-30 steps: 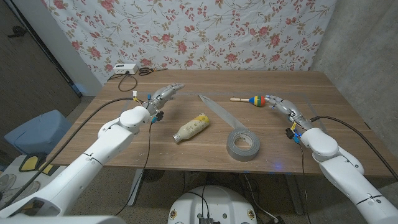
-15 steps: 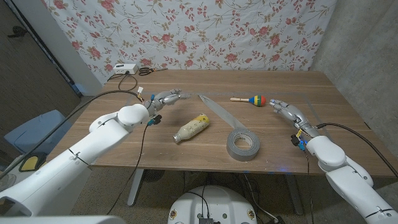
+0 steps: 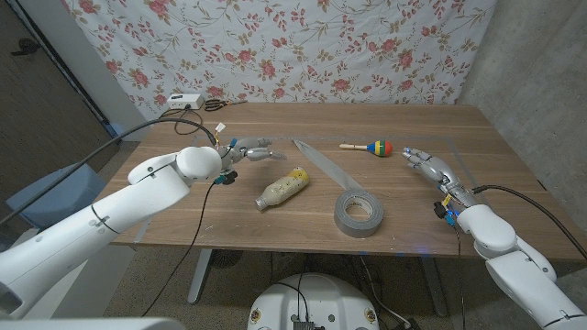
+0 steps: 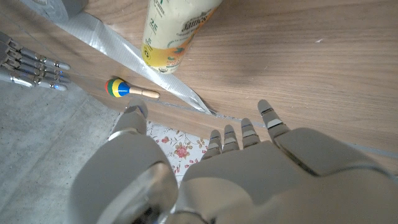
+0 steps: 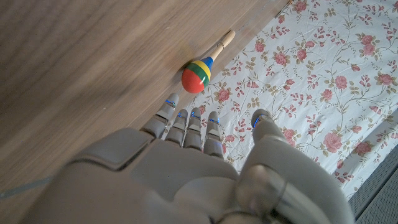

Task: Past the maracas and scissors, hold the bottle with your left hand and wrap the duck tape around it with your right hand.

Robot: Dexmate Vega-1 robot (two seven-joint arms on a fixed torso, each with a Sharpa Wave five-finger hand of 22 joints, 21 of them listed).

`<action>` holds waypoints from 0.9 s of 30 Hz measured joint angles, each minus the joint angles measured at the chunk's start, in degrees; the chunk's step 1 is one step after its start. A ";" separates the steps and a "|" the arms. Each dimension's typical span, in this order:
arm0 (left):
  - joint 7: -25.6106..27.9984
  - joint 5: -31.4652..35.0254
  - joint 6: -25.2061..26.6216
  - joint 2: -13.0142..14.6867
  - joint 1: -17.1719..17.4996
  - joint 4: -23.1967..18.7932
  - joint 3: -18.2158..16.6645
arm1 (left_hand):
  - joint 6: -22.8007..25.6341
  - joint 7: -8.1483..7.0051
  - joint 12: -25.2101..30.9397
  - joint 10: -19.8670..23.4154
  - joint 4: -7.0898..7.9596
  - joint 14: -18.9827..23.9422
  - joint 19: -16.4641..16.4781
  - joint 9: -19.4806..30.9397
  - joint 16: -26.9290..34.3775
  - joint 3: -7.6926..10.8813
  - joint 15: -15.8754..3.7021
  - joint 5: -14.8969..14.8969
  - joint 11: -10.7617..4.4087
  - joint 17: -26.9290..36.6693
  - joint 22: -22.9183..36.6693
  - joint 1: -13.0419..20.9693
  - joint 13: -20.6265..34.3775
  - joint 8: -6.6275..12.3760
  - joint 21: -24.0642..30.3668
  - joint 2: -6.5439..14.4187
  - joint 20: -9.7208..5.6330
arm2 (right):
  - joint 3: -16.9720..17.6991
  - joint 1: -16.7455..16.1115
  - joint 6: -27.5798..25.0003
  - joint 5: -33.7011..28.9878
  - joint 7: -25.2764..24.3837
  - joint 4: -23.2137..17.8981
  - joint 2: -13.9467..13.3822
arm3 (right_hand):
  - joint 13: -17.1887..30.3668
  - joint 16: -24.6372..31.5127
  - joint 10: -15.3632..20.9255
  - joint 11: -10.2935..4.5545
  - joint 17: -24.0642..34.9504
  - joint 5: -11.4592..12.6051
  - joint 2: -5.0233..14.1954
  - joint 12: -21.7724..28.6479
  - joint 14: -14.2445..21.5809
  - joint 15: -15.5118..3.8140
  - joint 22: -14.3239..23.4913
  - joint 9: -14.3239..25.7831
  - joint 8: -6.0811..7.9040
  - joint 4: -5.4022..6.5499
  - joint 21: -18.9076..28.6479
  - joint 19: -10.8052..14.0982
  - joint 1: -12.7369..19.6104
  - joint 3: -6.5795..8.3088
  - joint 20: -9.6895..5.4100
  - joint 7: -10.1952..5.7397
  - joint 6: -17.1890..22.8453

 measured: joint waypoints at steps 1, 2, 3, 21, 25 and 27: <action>-1.24 1.14 1.54 0.75 -1.29 -1.23 1.43 | -0.01 0.01 -0.03 -0.31 0.00 -0.12 0.00 0.00 0.00 0.00 0.11 0.05 0.14 0.00 0.00 0.21 0.05 0.00 -0.14 0.25 0.00 | 0.14 -0.10 0.38 0.05 0.01 0.18 0.01 | 0.00 0.00 0.00 0.00 0.00 0.00 0.00 0.00 0.00 0.00 0.00 0.00 0.00 0.00 0.00 0.00 0.00 0.00 0.00 0.00 0.00; -2.00 1.82 2.41 1.09 -1.95 -1.81 2.19 | -0.22 0.22 -0.03 -0.41 0.00 -0.21 0.00 0.00 0.00 0.00 0.20 0.25 0.24 0.00 0.00 0.29 0.05 0.00 -0.14 0.29 0.00 | 0.23 -0.18 0.73 0.08 0.03 0.26 0.01 | 0.00 0.00 0.00 0.00 0.04 0.00 0.00 0.00 0.00 0.00 0.00 0.00 0.00 0.00 0.00 0.00 0.00 0.00 0.00 0.00 0.00; -3.30 2.92 3.90 1.55 -2.87 -2.61 3.21 | -0.31 0.31 -0.03 -0.43 0.00 -0.21 0.00 0.00 0.00 0.00 0.19 0.28 0.25 0.00 0.00 0.60 0.05 0.00 -0.14 -0.02 0.00 | 0.37 -0.28 1.02 0.09 0.04 0.41 0.01 | 0.00 0.00 0.00 0.00 0.10 0.00 0.00 0.00 0.00 0.00 0.00 0.00 0.00 0.00 0.00 0.00 0.00 0.00 0.00 0.00 0.00; -26.61 21.95 18.42 4.74 -20.13 -9.27 22.39 | -1.97 1.97 -0.48 -1.87 0.01 -1.34 -0.30 0.27 0.00 0.00 0.28 1.12 0.61 0.26 0.29 3.88 0.58 -0.22 -0.57 0.00 -0.31 | 1.57 -1.64 3.86 0.09 0.06 1.27 -0.11 | 0.00 0.01 0.00 0.00 0.13 0.22 0.01 0.00 0.00 0.00 0.00 0.00 0.00 0.25 -0.43 0.00 0.00 -0.24 0.00 0.00 0.00; -32.62 27.28 20.25 4.35 -23.65 -9.32 26.77 | -2.59 2.54 -0.48 -2.28 0.22 -1.94 -0.31 0.27 0.00 -0.21 0.51 1.12 1.00 0.53 0.29 4.18 0.85 -0.22 -1.02 0.30 -0.31 | 1.58 -1.56 4.20 0.09 0.11 1.57 -0.14 | 0.00 0.01 0.00 0.00 0.13 0.22 0.01 0.00 0.00 0.00 0.00 0.00 0.00 0.24 -0.43 0.00 0.00 -0.24 -0.01 0.00 0.00; -35.17 29.33 20.74 4.11 -24.80 -9.24 28.25 | -2.89 2.46 -0.48 -2.29 0.33 -2.27 -0.50 0.27 0.00 -0.32 0.82 1.12 1.02 0.53 0.29 4.41 0.85 -0.43 -1.03 0.52 -0.51 | 1.58 -1.38 4.37 0.11 0.13 1.77 -0.16 | 0.00 0.01 0.00 0.00 0.13 0.22 0.01 0.00 0.00 0.00 0.00 0.00 0.00 0.25 -0.43 0.00 0.00 -0.24 0.00 0.00 0.00</action>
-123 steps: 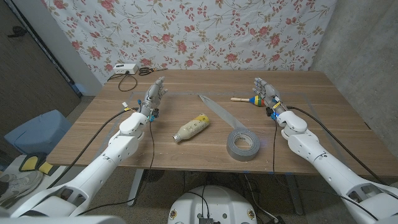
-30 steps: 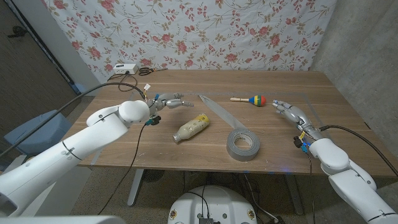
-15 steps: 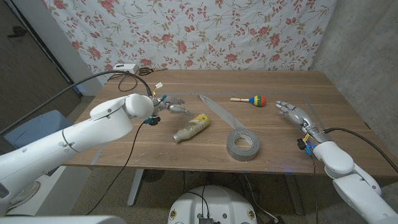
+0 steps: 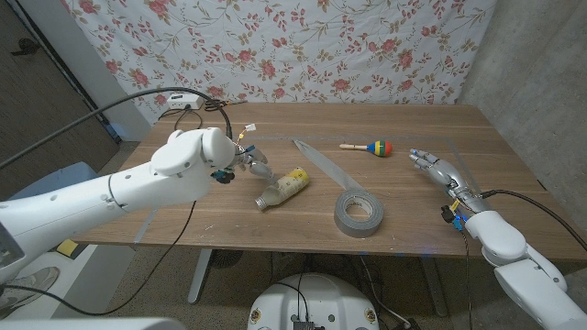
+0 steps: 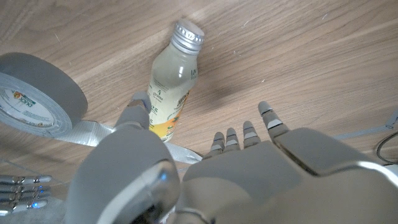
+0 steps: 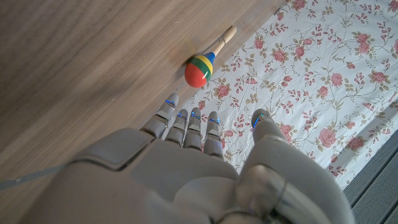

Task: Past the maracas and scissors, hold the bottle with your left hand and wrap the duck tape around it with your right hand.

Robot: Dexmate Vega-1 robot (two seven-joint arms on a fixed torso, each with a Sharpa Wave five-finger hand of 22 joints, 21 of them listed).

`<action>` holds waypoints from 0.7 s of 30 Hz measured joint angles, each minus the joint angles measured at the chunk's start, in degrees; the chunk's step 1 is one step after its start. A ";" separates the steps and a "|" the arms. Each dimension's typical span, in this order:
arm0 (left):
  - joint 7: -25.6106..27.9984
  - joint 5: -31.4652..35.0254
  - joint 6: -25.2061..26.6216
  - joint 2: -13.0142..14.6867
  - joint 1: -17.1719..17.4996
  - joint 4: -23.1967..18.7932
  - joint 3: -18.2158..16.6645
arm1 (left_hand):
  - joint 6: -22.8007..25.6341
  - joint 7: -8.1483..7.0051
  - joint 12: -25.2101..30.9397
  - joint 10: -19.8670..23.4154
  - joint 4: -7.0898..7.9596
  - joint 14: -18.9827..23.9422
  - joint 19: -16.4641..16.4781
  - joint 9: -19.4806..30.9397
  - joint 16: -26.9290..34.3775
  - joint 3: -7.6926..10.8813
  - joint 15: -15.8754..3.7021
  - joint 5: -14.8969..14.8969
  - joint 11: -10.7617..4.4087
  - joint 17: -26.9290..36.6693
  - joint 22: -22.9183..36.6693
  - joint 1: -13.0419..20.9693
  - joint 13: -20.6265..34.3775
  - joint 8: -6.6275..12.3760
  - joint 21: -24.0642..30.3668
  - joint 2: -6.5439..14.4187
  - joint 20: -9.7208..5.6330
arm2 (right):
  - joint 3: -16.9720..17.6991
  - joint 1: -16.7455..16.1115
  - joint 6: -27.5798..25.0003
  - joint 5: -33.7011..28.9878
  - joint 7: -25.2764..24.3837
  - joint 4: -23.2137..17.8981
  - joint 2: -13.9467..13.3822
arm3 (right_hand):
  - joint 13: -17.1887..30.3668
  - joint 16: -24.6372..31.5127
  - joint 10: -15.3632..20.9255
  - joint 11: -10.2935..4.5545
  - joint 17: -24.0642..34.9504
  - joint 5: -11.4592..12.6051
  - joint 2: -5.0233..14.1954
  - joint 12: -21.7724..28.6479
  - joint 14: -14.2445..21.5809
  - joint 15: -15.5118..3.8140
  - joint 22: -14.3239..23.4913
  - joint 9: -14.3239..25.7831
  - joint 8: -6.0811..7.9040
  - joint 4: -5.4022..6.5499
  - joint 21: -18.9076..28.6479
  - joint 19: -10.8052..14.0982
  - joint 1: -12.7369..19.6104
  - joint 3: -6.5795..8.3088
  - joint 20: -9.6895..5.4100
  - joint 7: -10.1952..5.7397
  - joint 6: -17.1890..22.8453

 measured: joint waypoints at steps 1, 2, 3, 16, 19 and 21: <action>-2.48 1.96 0.44 -0.25 -1.01 0.20 1.31 | 0.00 0.00 0.00 0.00 0.00 -0.09 0.00 0.00 0.00 0.00 0.09 0.00 0.00 0.00 0.00 0.00 0.00 0.00 0.00 0.00 0.00 | 0.00 0.04 0.02 0.01 0.00 0.04 0.00 | 0.00 0.00 0.00 0.00 0.00 0.00 0.00 0.00 0.00 0.00 0.00 0.00 0.00 0.00 0.00 0.00 0.00 0.00 0.00 0.00 0.00; -4.35 3.52 0.74 -0.47 -1.65 0.39 2.16 | 0.00 0.00 0.18 0.00 0.00 -0.09 0.00 0.07 0.00 0.00 0.09 0.00 0.00 0.00 0.00 0.00 0.18 0.00 0.00 0.00 0.00 | -0.01 0.14 0.06 0.04 0.02 0.15 -0.01 | 0.00 0.00 0.00 0.00 0.00 0.00 0.00 0.00 0.00 0.00 0.00 0.00 0.00 0.00 0.00 0.00 0.00 0.00 0.00 0.00 0.00; -6.39 5.41 0.93 -0.79 -2.32 0.65 3.17 | 0.00 0.00 0.37 -0.18 0.07 -0.09 0.00 0.19 0.00 -0.07 0.09 0.00 0.18 0.14 0.00 0.00 0.26 0.00 0.00 0.00 0.00 | -0.04 0.25 0.15 0.07 0.05 0.27 -0.01 | 0.00 0.00 0.00 0.00 0.00 0.00 0.00 0.00 0.00 0.00 0.00 0.00 0.00 0.00 0.00 0.00 0.00 0.00 0.00 0.00 0.00; -19.41 22.92 -0.51 -5.76 -0.93 4.18 5.45 | 0.01 0.00 1.83 0.29 1.60 1.10 1.80 0.47 0.89 -1.26 -0.25 0.00 -0.23 0.80 0.27 -0.61 1.06 0.00 0.07 0.61 0.27 | -0.76 1.29 0.93 0.50 0.10 1.75 -0.02 | 0.29 0.00 0.00 0.00 0.00 0.00 0.00 0.00 0.24 -0.24 0.00 0.00 0.22 0.00 -0.23 0.00 0.00 0.00 0.00 0.00 0.00; -20.32 25.45 -0.98 -7.04 0.44 4.95 4.55 | 0.07 -0.06 2.45 0.63 1.75 1.50 2.48 0.52 1.19 -1.41 -0.47 0.00 -0.05 1.04 0.27 -0.61 1.30 0.25 0.38 0.62 0.41 | -0.84 1.41 1.05 0.64 0.06 1.98 -0.02 | 0.29 0.01 0.00 0.00 -0.01 0.00 0.00 0.00 0.32 -0.32 0.00 0.00 0.22 0.17 -0.23 0.12 0.00 -0.17 0.11 0.00 0.00; -21.91 27.88 -1.95 -8.15 1.56 5.58 3.84 | 0.41 -0.07 2.67 0.93 1.75 1.89 2.70 0.52 1.28 -1.41 -0.43 0.00 -0.35 1.06 0.26 -0.61 1.32 0.32 0.38 0.61 0.19 | -0.91 1.52 1.16 0.77 0.01 2.23 0.01 | 0.29 0.00 0.13 0.13 -0.01 0.00 0.00 0.00 0.32 -0.32 0.00 0.00 0.21 0.25 -0.23 0.31 0.00 -0.24 0.31 0.00 0.00</action>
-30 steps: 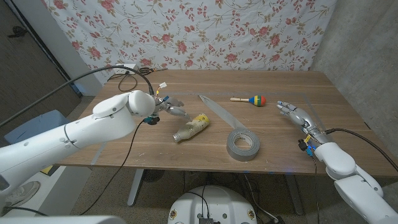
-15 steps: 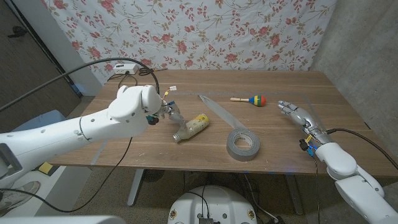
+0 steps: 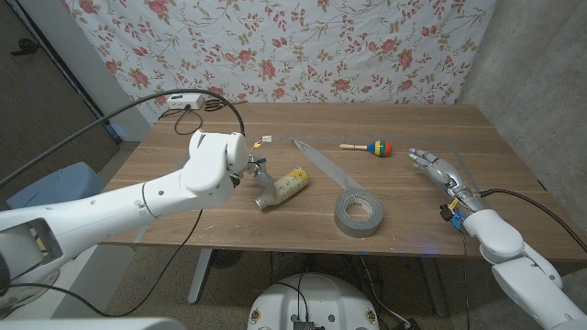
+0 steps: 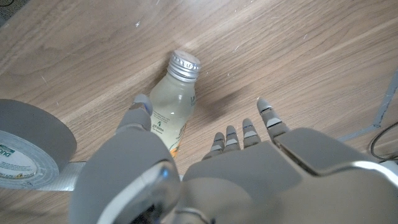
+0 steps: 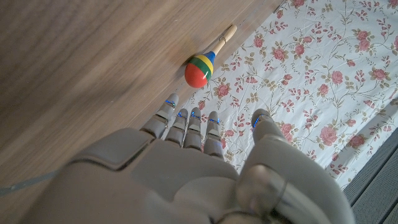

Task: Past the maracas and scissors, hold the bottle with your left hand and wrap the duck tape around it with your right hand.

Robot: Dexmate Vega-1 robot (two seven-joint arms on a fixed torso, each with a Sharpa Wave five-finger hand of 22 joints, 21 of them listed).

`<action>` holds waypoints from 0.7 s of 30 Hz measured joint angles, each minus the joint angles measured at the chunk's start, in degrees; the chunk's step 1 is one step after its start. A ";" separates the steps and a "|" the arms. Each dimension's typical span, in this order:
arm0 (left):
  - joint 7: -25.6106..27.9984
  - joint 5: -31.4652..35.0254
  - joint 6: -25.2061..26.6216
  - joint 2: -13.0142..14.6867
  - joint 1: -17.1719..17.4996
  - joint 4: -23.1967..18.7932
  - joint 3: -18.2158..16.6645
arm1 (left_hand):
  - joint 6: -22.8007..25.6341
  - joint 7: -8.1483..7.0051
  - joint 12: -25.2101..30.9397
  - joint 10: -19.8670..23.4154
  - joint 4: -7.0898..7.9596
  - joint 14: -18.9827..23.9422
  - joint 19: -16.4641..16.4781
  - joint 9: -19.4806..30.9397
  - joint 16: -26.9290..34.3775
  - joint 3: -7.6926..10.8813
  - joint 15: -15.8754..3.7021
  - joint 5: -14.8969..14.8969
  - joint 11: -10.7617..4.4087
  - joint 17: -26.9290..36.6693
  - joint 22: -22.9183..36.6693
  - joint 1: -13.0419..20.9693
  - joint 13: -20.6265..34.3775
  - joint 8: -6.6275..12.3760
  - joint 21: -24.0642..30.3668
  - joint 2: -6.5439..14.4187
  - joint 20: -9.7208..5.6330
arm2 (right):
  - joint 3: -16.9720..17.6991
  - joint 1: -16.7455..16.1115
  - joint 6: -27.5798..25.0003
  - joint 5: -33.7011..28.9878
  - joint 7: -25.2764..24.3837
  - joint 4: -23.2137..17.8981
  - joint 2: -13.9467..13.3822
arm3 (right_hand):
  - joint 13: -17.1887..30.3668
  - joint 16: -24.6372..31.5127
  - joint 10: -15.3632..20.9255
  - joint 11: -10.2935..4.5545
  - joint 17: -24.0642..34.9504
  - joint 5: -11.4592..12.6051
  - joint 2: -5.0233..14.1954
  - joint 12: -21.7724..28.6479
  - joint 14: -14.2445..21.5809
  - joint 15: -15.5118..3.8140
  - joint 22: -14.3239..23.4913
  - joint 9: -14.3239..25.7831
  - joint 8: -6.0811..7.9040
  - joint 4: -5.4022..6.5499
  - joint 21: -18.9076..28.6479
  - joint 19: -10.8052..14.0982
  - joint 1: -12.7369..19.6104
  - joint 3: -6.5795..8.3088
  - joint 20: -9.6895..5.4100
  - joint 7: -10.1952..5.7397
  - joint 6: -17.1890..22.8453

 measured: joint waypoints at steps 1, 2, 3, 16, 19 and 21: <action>-1.55 3.22 -1.24 -0.86 0.88 0.44 -0.58 | 0.35 0.09 0.17 0.00 0.00 0.22 0.31 0.00 0.00 0.00 -0.03 0.00 0.00 0.00 0.00 0.00 0.00 0.16 0.00 0.00 0.13 | -0.08 0.13 0.10 0.09 -0.04 0.31 0.06 | 0.00 0.00 0.09 0.09 0.00 0.00 0.00 0.00 0.00 0.00 0.00 0.00 0.00 0.00 0.00 0.00 0.00 0.00 0.00 0.00 0.00; -2.43 5.13 -2.09 -1.62 1.63 0.80 -1.11 | 0.51 -0.01 0.22 0.05 0.00 0.32 0.40 0.00 0.00 0.00 -0.13 0.00 -0.05 0.00 0.00 0.00 0.00 0.17 0.00 0.00 0.22 | -0.13 0.19 0.22 0.15 -0.07 0.50 0.09 | 0.00 0.00 0.09 0.08 0.00 0.00 0.00 0.00 0.00 0.00 0.00 0.00 0.00 0.00 0.00 0.00 0.00 0.00 0.00 0.00 0.00; -2.70 5.70 -2.39 -2.24 2.27 1.10 -1.56 | 0.87 0.06 0.22 0.33 0.00 0.51 0.62 0.00 0.00 0.00 -0.32 0.00 -0.13 0.00 0.00 0.00 0.16 0.17 0.12 0.00 0.01 | -0.15 0.23 0.34 0.20 -0.10 0.59 0.11 | 0.00 0.00 0.09 0.09 0.00 0.00 0.00 0.00 0.00 0.00 0.00 0.00 0.00 0.00 0.00 0.00 0.00 0.00 0.00 0.00 0.00; -8.71 23.95 -13.56 -8.83 10.24 3.14 -7.56 | -0.42 -0.33 1.05 0.05 -0.88 0.81 1.53 -0.01 0.01 0.88 -0.62 -0.35 -0.34 -0.01 -0.01 3.12 0.80 -0.11 0.33 3.12 -0.50 | -0.74 1.11 2.38 1.25 -0.42 3.33 0.65 | -0.01 0.25 1.24 0.18 0.00 0.00 0.25 0.19 0.73 -0.30 0.00 0.00 0.43 0.23 0.00 0.25 -0.25 -0.23 -0.26 0.11 0.93; -9.26 27.76 -16.84 -11.13 13.29 3.25 -10.45 | -1.38 -0.39 1.27 -0.26 -1.24 1.22 1.93 -0.01 0.01 1.24 -1.03 -0.34 -0.65 -0.01 -0.01 3.88 0.80 -0.32 0.33 3.71 -0.90 | -0.96 1.45 3.07 1.68 -0.43 4.20 0.75 | -0.01 0.25 1.78 0.24 0.22 0.00 0.47 0.39 1.12 -0.15 0.00 0.00 0.45 0.40 0.00 0.52 -0.47 -0.40 -0.10 -0.07 1.38; -9.43 29.11 -18.13 -13.30 15.83 3.35 -12.92 | -1.53 -0.25 1.49 -0.26 -1.27 1.62 1.96 -0.01 0.01 1.27 -1.42 -0.73 -0.66 -0.01 -0.01 4.32 1.00 -0.32 0.33 3.37 -0.94 | -1.03 1.56 3.48 1.91 -0.43 4.47 0.77 | -0.02 0.59 2.05 0.38 0.29 0.00 0.79 0.39 1.35 -0.30 0.00 0.00 0.46 0.54 -0.21 0.61 -0.79 -0.54 0.00 0.10 1.55</action>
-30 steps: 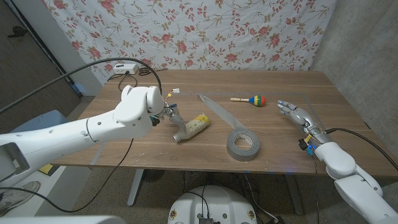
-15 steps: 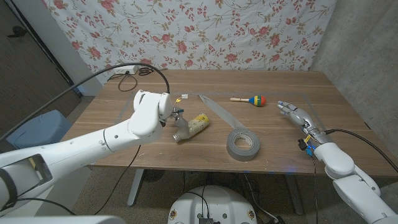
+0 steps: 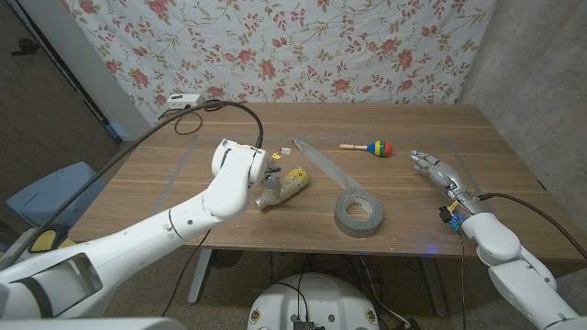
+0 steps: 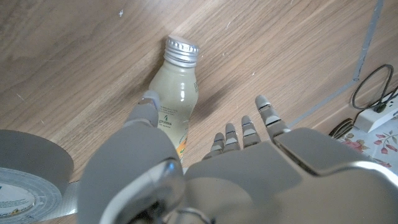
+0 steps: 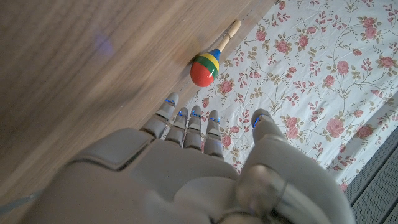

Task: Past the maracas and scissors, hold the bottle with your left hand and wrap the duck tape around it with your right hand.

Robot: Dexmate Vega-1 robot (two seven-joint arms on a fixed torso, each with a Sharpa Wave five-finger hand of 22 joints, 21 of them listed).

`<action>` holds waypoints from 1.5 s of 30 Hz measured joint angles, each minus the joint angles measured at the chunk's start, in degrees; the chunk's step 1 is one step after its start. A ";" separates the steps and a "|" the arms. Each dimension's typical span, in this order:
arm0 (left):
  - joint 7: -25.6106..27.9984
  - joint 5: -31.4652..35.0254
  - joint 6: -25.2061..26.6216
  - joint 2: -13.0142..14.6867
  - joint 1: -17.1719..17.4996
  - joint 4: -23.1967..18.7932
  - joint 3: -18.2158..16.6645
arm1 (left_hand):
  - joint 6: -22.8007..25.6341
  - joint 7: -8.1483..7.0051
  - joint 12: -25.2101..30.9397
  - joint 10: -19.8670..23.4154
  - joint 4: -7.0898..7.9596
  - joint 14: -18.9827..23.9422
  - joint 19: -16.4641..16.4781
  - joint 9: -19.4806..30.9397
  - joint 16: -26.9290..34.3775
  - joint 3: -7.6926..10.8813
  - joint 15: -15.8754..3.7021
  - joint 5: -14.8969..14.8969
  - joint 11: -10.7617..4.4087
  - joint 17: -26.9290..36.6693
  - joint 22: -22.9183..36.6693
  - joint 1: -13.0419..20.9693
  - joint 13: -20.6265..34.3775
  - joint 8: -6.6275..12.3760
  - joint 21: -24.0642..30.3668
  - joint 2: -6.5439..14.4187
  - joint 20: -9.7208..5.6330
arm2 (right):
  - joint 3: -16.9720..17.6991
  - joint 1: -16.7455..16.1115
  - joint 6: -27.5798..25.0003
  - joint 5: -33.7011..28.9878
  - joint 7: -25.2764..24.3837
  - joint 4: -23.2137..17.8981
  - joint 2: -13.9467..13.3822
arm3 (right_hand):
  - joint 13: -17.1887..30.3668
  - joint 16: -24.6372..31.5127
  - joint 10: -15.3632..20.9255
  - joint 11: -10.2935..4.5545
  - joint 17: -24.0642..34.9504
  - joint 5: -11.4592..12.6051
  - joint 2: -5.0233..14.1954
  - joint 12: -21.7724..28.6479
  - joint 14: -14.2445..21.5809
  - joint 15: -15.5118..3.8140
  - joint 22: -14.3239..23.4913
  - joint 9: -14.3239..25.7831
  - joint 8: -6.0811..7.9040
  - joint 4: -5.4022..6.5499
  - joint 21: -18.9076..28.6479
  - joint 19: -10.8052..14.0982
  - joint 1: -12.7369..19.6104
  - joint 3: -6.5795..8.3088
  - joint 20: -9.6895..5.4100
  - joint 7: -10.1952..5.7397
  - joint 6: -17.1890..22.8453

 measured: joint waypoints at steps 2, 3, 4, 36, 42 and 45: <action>-0.38 4.79 -4.62 -2.30 2.48 0.10 -2.51 | 0.00 0.00 0.10 0.00 0.04 0.57 0.45 0.00 0.00 -0.04 -0.14 -0.28 0.00 0.00 0.00 0.35 0.07 0.00 0.22 -0.38 -0.42 | -0.20 0.37 0.36 0.18 0.00 0.75 0.08 | 0.00 0.09 0.21 0.21 0.00 0.00 0.06 0.00 0.00 0.00 0.00 0.00 0.00 0.00 -0.22 0.00 -0.06 0.00 0.00 0.00 0.00; -0.47 6.40 -6.12 -3.31 3.53 0.16 -3.50 | 0.00 0.00 0.42 0.00 0.07 0.85 0.78 0.00 0.17 -0.42 -0.39 -0.28 0.00 0.00 0.00 0.16 0.19 0.00 0.22 -0.57 -0.37 | -0.26 0.48 0.54 0.24 0.00 0.99 0.09 | 0.00 0.10 0.21 0.21 0.00 0.00 0.06 0.00 0.01 0.01 0.00 0.00 0.00 0.00 -0.22 0.00 -0.06 0.00 0.00 0.00 0.00; -0.58 8.81 -8.48 -4.85 5.03 0.27 -4.81 | 0.00 0.00 0.45 0.00 0.00 0.95 0.79 0.00 0.33 -0.50 -0.29 -0.28 0.00 0.00 0.00 -0.12 0.29 0.00 0.44 -0.84 -0.36 | -0.28 0.52 0.74 0.31 0.00 1.07 0.09 | 0.00 0.09 0.21 0.21 0.00 0.00 0.06 0.00 0.33 -0.09 0.00 0.00 0.00 0.00 -0.22 0.00 -0.06 0.00 0.00 0.00 0.00; 20.23 37.49 -22.70 -18.27 24.65 7.54 -15.69 | 11.02 -3.80 9.33 9.77 -1.32 14.70 14.73 0.28 3.59 -0.69 -7.25 -0.44 -5.23 0.37 0.12 12.86 1.78 3.43 4.88 3.24 -3.48 | -0.97 0.71 1.15 -1.03 -2.58 1.74 -0.94 | -0.01 0.54 2.44 0.44 0.26 0.00 0.05 0.77 1.86 -0.18 0.29 0.00 0.00 0.90 -0.22 1.16 -1.88 -0.90 0.27 -0.27 1.16; 25.20 37.88 -21.49 -19.49 25.70 8.95 -17.01 | 9.47 -3.74 8.39 8.41 2.03 12.35 14.55 0.28 1.77 -0.75 -3.96 -1.73 -3.05 -0.17 0.12 11.56 0.71 2.06 5.31 8.30 -2.68 | -0.97 0.50 0.35 -1.62 -2.94 0.82 -1.29 | -0.01 0.54 2.74 0.49 0.26 0.01 0.12 0.77 2.56 0.11 0.29 0.00 0.00 1.04 -0.22 1.16 -2.26 -1.04 0.27 0.01 1.43; 26.42 36.54 -21.00 -20.38 25.76 9.53 -17.89 | 8.90 -3.78 7.33 8.18 2.69 12.18 14.49 0.13 0.92 -2.75 -2.73 -2.11 -1.81 -1.22 -0.09 9.04 -0.13 1.70 5.31 6.21 -2.18 | -0.94 0.33 -0.41 -2.14 -3.21 0.11 -1.53 | -0.02 0.54 3.37 0.50 0.16 0.22 0.12 0.99 2.76 -0.09 0.29 0.00 0.00 1.03 -0.22 1.47 -2.25 -1.04 0.58 -0.19 1.62</action>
